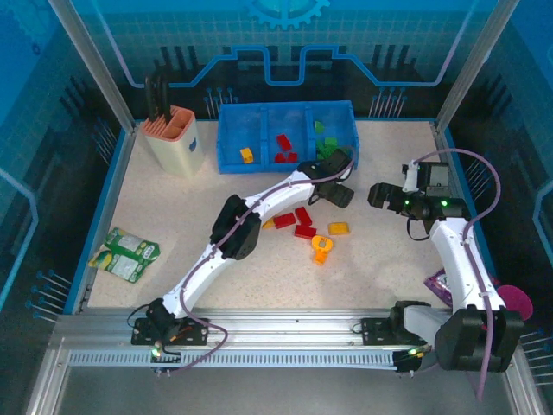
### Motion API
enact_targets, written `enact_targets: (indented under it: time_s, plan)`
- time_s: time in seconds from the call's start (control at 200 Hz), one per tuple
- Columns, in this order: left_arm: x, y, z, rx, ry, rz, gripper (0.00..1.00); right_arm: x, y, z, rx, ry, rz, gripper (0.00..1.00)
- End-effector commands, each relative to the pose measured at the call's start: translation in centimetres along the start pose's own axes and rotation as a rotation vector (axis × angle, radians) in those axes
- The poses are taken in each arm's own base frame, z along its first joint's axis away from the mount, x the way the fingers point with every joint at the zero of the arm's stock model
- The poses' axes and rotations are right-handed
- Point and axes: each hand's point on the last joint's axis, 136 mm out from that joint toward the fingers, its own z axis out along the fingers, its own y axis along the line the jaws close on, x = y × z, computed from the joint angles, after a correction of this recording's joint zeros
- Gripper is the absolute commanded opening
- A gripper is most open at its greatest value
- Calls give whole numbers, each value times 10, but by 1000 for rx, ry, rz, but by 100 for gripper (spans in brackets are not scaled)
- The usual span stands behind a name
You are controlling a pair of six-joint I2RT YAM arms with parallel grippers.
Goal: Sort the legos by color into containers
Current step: Pick up the lego from the center of the table.
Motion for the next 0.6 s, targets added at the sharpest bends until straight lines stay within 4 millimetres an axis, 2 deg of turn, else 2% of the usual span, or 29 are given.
enact_targets:
  time_s: [0.0, 0.115, 0.315, 0.595]
  plan:
    - [12, -5, 8, 12, 45, -28, 83, 6, -4, 1, -4, 12, 4, 100]
    - [16, -6, 14, 16, 54, -37, 78, 8, -4, 3, -7, 20, 7, 100]
    - [9, -7, 18, 21, 23, -56, 68, 9, -4, 7, -13, 32, 11, 100]
    - [12, -10, 24, 37, 32, -71, 47, 6, -5, 9, -12, 27, 13, 100]
